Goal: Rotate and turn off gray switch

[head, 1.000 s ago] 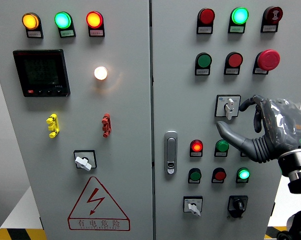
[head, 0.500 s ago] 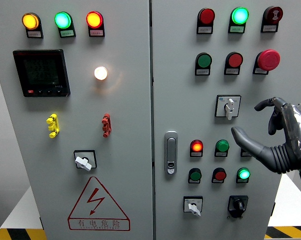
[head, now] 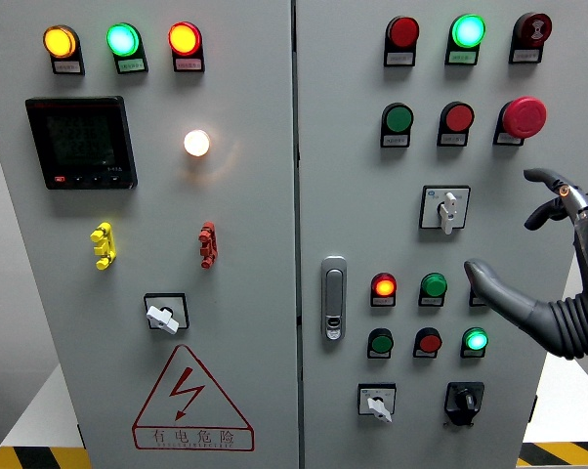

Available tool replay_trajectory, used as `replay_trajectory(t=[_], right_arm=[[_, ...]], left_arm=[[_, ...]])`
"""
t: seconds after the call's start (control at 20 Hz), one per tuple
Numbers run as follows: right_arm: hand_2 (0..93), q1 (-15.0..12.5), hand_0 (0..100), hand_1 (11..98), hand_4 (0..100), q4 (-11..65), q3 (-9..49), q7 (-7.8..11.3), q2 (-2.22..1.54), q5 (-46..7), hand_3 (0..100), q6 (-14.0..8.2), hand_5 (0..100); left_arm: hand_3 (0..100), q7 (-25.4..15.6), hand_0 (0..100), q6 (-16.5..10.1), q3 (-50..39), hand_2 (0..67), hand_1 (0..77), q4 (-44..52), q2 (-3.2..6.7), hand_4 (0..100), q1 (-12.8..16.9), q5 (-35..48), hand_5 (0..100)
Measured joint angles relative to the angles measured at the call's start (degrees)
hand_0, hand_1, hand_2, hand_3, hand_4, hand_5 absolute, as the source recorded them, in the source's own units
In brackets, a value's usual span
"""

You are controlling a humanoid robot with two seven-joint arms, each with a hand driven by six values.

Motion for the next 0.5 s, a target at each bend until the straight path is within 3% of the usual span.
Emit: replay_trajectory(t=[0.5], right_arm=[[13.0,-3.38,0,30.9,12,4.42,0.86,3.17,0.53,-0.38,15,-0.05,6]], left_arm=[[22,0.00,34,0.00,0.00,12.3,0.0,0.00,0.00,12,0.00,0.00,12]])
